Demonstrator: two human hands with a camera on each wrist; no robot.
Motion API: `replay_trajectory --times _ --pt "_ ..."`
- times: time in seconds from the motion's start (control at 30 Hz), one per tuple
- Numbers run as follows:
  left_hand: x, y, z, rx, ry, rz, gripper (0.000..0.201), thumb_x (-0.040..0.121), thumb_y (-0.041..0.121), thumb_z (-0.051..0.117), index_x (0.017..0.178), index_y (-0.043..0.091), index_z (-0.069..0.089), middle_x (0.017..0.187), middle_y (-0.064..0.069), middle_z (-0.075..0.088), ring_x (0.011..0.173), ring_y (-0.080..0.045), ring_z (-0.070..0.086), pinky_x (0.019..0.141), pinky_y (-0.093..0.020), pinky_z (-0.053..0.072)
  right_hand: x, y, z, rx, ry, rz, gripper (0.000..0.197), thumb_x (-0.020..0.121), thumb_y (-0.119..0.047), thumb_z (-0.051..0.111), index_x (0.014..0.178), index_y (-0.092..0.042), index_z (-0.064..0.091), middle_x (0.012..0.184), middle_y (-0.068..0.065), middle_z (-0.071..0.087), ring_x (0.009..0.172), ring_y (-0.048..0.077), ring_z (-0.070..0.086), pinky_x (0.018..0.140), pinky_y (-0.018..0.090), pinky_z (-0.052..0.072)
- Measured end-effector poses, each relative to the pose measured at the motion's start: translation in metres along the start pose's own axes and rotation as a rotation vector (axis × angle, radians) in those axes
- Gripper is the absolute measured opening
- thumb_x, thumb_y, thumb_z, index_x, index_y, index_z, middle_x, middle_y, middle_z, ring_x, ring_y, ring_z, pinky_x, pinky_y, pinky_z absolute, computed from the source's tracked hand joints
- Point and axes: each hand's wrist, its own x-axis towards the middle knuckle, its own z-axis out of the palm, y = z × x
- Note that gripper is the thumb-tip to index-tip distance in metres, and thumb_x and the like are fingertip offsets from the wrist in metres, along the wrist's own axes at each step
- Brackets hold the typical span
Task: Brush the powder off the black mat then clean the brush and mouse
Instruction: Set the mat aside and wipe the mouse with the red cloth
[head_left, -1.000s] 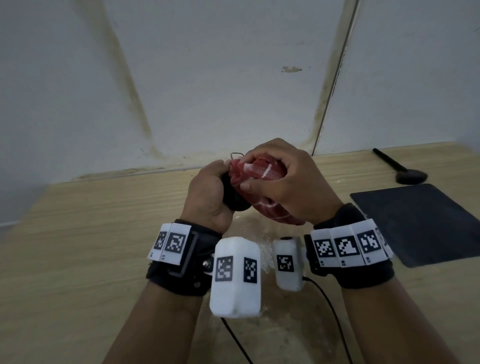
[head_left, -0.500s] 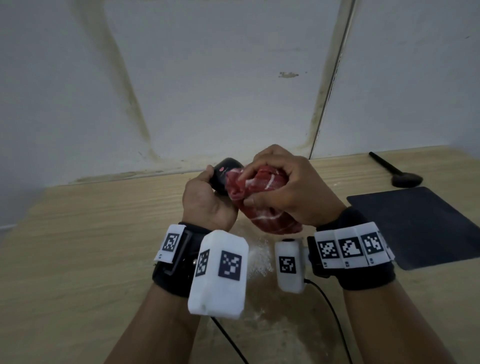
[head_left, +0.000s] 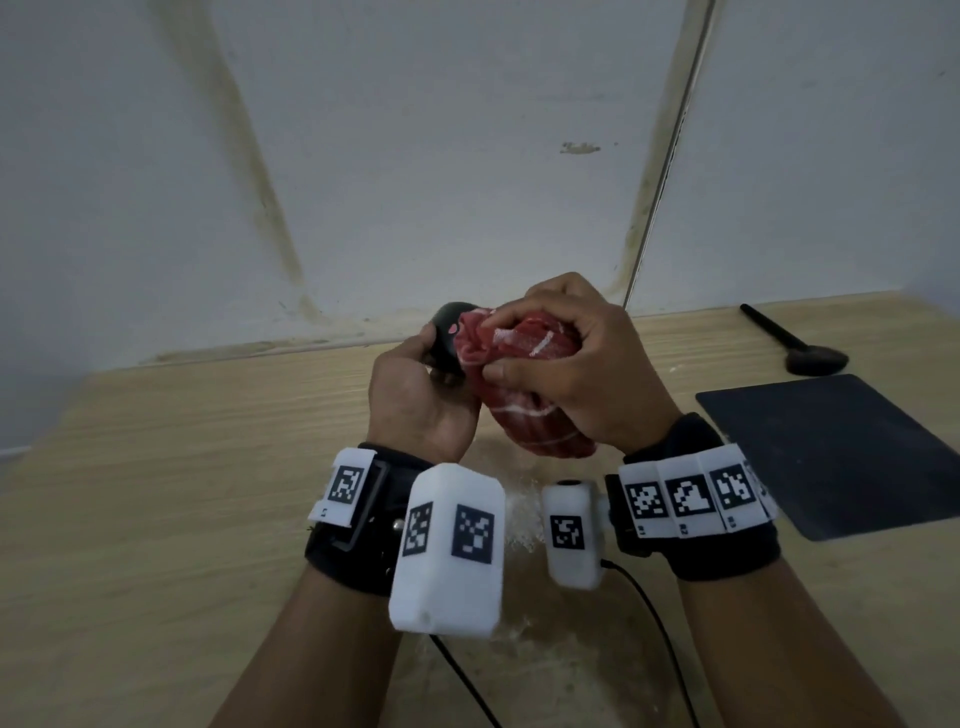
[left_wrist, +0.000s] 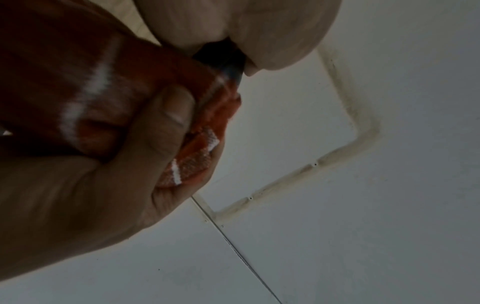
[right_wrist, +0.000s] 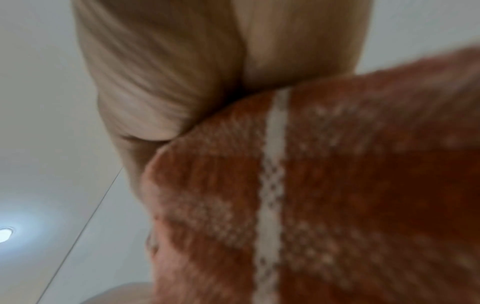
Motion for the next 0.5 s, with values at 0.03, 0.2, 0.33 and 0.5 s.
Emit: replay_trajectory --times 0.03,0.2,0.33,0.5 --pt "0.002 0.000 -0.004 0.048 -0.006 0.027 0.028 0.101 0.014 0.044 0.110 -0.005 0.062 0.095 -0.018 0.067 0.095 -0.032 0.064 0.097 -0.047 0.052 0.000 0.000 0.001 -0.005 0.020 0.004 0.037 0.067 -0.016 0.090 0.095 -0.034 0.074 0.106 -0.002 0.056 0.100 0.006 0.060 0.087 0.016 0.051" --pt "0.005 0.006 -0.016 0.335 -0.053 0.153 0.043 0.096 0.009 0.051 0.139 0.009 0.049 0.118 -0.013 0.065 0.097 -0.028 0.064 0.074 -0.044 0.059 0.000 0.001 0.005 -0.014 0.096 0.015 0.035 0.074 -0.022 0.085 0.106 -0.026 0.073 0.113 0.001 0.063 0.105 0.013 0.064 0.093 0.032 0.056" --pt "0.000 0.010 -0.019 0.599 -0.113 0.220 0.038 0.092 0.004 0.058 0.129 0.015 0.058 0.098 -0.003 0.076 0.087 -0.023 0.071 0.081 -0.043 0.057 0.001 0.003 0.008 0.007 0.159 0.049 0.031 0.078 -0.024 0.083 0.107 -0.022 0.072 0.114 0.003 0.065 0.102 0.015 0.067 0.090 0.036 0.058" --pt "-0.003 0.013 -0.026 0.804 -0.148 0.301 0.038 0.085 0.004 0.071 0.122 0.006 0.061 0.099 -0.010 0.073 0.082 -0.020 0.070 0.072 -0.027 0.055 0.002 0.011 0.001 -0.011 0.227 0.140 0.030 0.076 -0.037 0.079 0.103 -0.026 0.073 0.109 0.005 0.071 0.099 0.017 0.070 0.089 0.043 0.059"
